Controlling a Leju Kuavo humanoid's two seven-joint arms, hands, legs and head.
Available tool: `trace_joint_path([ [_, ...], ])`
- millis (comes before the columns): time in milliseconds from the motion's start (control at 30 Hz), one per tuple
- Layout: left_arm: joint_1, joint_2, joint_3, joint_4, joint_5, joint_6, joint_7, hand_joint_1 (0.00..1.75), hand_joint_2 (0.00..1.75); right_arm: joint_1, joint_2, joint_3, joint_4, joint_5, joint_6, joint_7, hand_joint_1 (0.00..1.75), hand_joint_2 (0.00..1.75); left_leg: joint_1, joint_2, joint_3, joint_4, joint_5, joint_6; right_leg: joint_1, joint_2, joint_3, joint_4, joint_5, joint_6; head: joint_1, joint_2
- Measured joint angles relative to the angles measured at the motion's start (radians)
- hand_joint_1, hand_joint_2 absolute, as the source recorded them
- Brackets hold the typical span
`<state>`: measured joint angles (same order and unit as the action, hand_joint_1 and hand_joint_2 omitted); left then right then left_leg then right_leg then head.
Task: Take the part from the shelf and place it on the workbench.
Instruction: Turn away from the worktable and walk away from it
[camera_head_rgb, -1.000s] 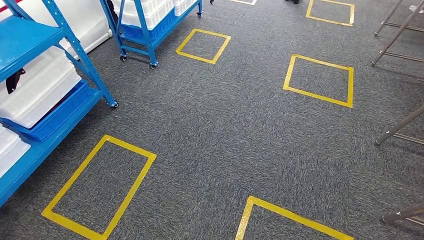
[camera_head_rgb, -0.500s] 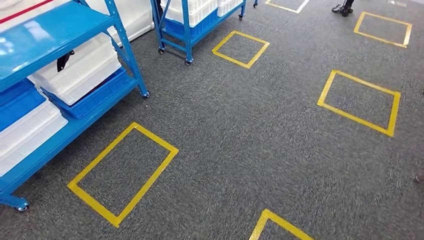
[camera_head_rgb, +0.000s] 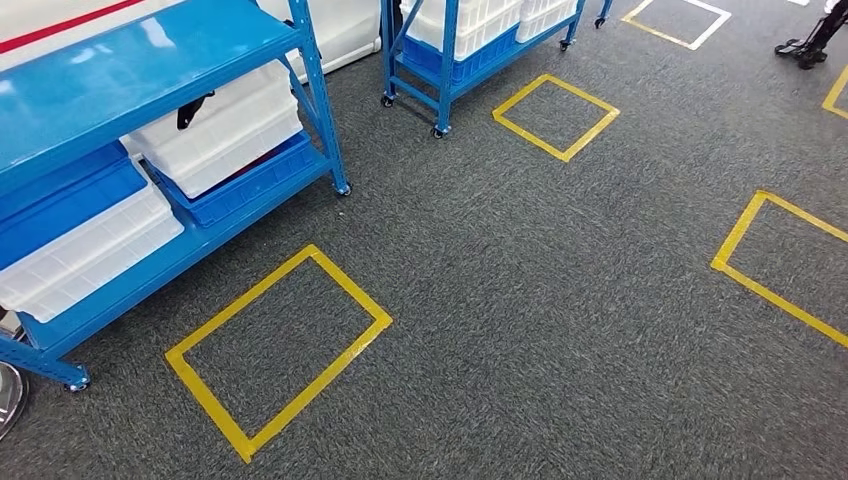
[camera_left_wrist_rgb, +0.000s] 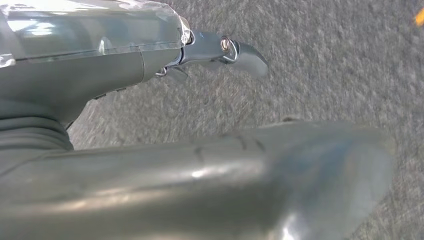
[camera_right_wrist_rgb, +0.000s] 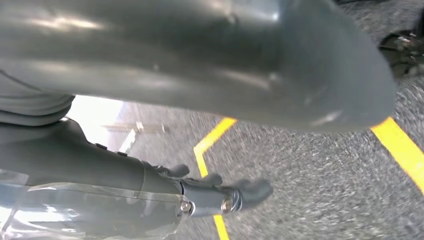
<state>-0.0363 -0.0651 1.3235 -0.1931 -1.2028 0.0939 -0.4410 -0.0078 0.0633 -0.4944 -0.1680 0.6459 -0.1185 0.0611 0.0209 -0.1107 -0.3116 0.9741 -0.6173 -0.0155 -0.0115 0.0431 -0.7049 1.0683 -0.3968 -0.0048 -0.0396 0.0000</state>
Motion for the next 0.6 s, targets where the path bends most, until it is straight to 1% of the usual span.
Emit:
trace_joint_path([
  [33, -0.003, 0.000, 0.000, 0.001, 0.001, 0.000, 0.001, 0.00, 0.00, 0.001, 0.001, -0.004, 0.000, -0.002, 0.000, 0.002, 0.00, 0.00, 0.000, 0.022, -0.026, 0.059, 0.034, -0.005, 0.000, -0.005, 0.026, -0.013, -0.014, -0.009, 0.000, 0.000],
  [67, -0.005, 0.000, 0.000, 0.002, 0.002, 0.001, 0.001, 0.00, 0.00, 0.004, 0.001, -0.008, 0.000, -0.002, 0.000, 0.003, 0.00, 0.00, -0.001, 0.048, -0.073, 0.138, 0.062, -0.008, 0.001, -0.011, 0.055, -0.026, -0.028, -0.016, 0.000, 0.000],
  [100, -0.006, 0.000, 0.000, 0.003, 0.003, 0.001, 0.002, 0.00, 0.00, 0.007, 0.001, -0.011, 0.000, -0.002, 0.000, 0.003, 0.00, 0.00, -0.003, 0.076, -0.129, 0.219, 0.072, -0.010, 0.002, -0.016, 0.085, -0.040, -0.044, -0.021, 0.000, 0.000],
  [133, -0.007, 0.001, 0.000, 0.003, 0.005, 0.002, 0.002, 0.00, 0.00, 0.009, 0.001, -0.014, 0.001, -0.001, 0.001, 0.003, 0.00, 0.00, -0.005, 0.094, -0.186, 0.280, 0.056, -0.011, 0.004, -0.022, 0.116, -0.051, -0.060, -0.025, 0.000, 0.000],
  [167, -0.005, 0.001, 0.000, 0.003, 0.007, 0.003, 0.001, 0.00, 0.00, 0.009, 0.001, -0.016, 0.001, -0.001, 0.002, 0.002, 0.00, 0.00, -0.007, 0.101, -0.236, 0.312, 0.012, -0.012, 0.006, -0.026, 0.147, -0.060, -0.075, -0.027, 0.000, 0.000],
  [200, -0.003, 0.001, 0.000, 0.003, 0.009, 0.004, 0.000, 0.00, 0.00, 0.009, 0.001, -0.018, 0.001, -0.001, 0.004, 0.001, 0.00, 0.00, -0.008, 0.102, -0.276, 0.320, -0.042, -0.012, 0.008, -0.028, 0.177, -0.066, -0.090, -0.028, 0.000, 0.000],
  [233, -0.001, 0.001, 0.000, 0.003, 0.011, 0.006, -0.001, 0.00, 0.00, 0.007, 0.001, -0.018, 0.001, 0.000, 0.005, -0.001, 0.00, 0.00, -0.010, 0.103, -0.308, 0.307, -0.092, -0.010, 0.010, -0.030, 0.207, -0.071, -0.107, -0.029, 0.000, 0.000],
  [267, 0.001, 0.001, 0.000, 0.004, 0.012, 0.009, -0.003, 0.00, 0.00, 0.005, 0.001, -0.019, 0.000, 0.002, 0.004, -0.003, 0.00, 0.00, -0.012, 0.104, -0.333, 0.278, -0.114, -0.005, 0.012, -0.033, 0.237, -0.074, -0.125, -0.030, 0.000, 0.000],
  [300, 0.001, 0.001, 0.000, 0.005, 0.012, 0.013, -0.005, 0.00, 0.00, 0.003, 0.001, -0.020, 0.000, 0.006, 0.004, -0.004, 0.00, 0.00, -0.017, 0.109, -0.354, 0.237, -0.093, 0.006, 0.016, -0.038, 0.264, -0.077, -0.146, -0.031, 0.000, 0.000],
  [333, 0.002, 0.002, 0.000, 0.006, 0.012, 0.016, -0.007, 0.00, 0.00, 0.005, 0.003, -0.021, 0.002, 0.012, 0.003, -0.005, 0.00, 0.00, -0.024, 0.124, -0.372, 0.185, -0.016, 0.023, 0.018, -0.045, 0.287, -0.079, -0.166, -0.033, 0.000, 0.000],
  [367, 0.002, 0.002, 0.000, 0.007, 0.011, 0.019, -0.009, 0.00, 0.00, 0.006, 0.004, -0.021, 0.003, 0.018, 0.002, -0.006, 0.00, 0.00, -0.034, 0.139, -0.385, 0.135, 0.089, 0.038, 0.023, -0.051, 0.306, -0.077, -0.186, -0.032, 0.000, 0.000],
  [400, 0.002, 0.003, 0.000, 0.008, 0.011, 0.020, -0.011, 0.00, 0.00, 0.008, 0.006, -0.021, 0.005, 0.021, 0.003, -0.006, 0.00, 0.00, -0.043, 0.152, -0.393, 0.103, 0.182, 0.046, 0.026, -0.056, 0.319, -0.074, -0.206, -0.030, 0.000, 0.000],
  [433, 0.001, 0.004, 0.000, 0.009, 0.011, 0.021, -0.012, 0.00, 0.00, 0.009, 0.007, -0.021, 0.007, 0.023, 0.004, -0.007, 0.00, 0.00, -0.050, 0.158, -0.396, 0.086, 0.245, 0.051, 0.026, -0.061, 0.328, -0.073, -0.223, -0.025, 0.000, 0.000],
  [467, -0.001, 0.004, 0.000, 0.010, 0.010, 0.021, -0.013, 0.00, 0.00, 0.005, 0.007, -0.021, 0.007, 0.024, 0.004, -0.007, 0.00, 0.00, -0.054, 0.150, -0.396, 0.083, 0.264, 0.049, 0.028, -0.068, 0.337, -0.075, -0.236, -0.019, 0.000, 0.000],
  [500, -0.004, 0.004, 0.000, 0.010, 0.009, 0.021, -0.014, 0.00, 0.00, 0.001, 0.007, -0.021, 0.007, 0.024, 0.005, -0.006, 0.00, 0.00, -0.053, 0.139, -0.390, 0.084, 0.258, 0.049, 0.026, -0.077, 0.347, -0.082, -0.247, -0.012, 0.000, 0.000],
  [533, -0.007, 0.004, 0.000, 0.011, 0.008, 0.021, -0.015, 0.00, 0.00, -0.003, 0.006, -0.021, 0.006, 0.025, 0.006, -0.005, 0.00, 0.00, -0.051, 0.127, -0.383, 0.078, 0.253, 0.053, 0.024, -0.078, 0.356, -0.083, -0.257, -0.006, 0.000, 0.000],
  [567, -0.009, 0.004, 0.000, 0.011, 0.005, 0.021, -0.015, 0.00, 0.00, -0.008, 0.007, -0.021, 0.005, 0.025, 0.007, -0.004, 0.00, 0.00, -0.048, 0.117, -0.373, 0.069, 0.250, 0.057, 0.022, -0.075, 0.353, -0.065, -0.271, -0.001, 0.000, 0.000],
  [600, -0.011, 0.004, 0.000, 0.011, 0.004, 0.021, -0.016, 0.00, 0.00, -0.012, 0.007, -0.021, 0.005, 0.026, 0.008, -0.003, 0.00, 0.00, -0.044, 0.109, -0.362, 0.060, 0.245, 0.060, 0.019, -0.066, 0.336, -0.025, -0.292, 0.004, 0.000, 0.000],
])
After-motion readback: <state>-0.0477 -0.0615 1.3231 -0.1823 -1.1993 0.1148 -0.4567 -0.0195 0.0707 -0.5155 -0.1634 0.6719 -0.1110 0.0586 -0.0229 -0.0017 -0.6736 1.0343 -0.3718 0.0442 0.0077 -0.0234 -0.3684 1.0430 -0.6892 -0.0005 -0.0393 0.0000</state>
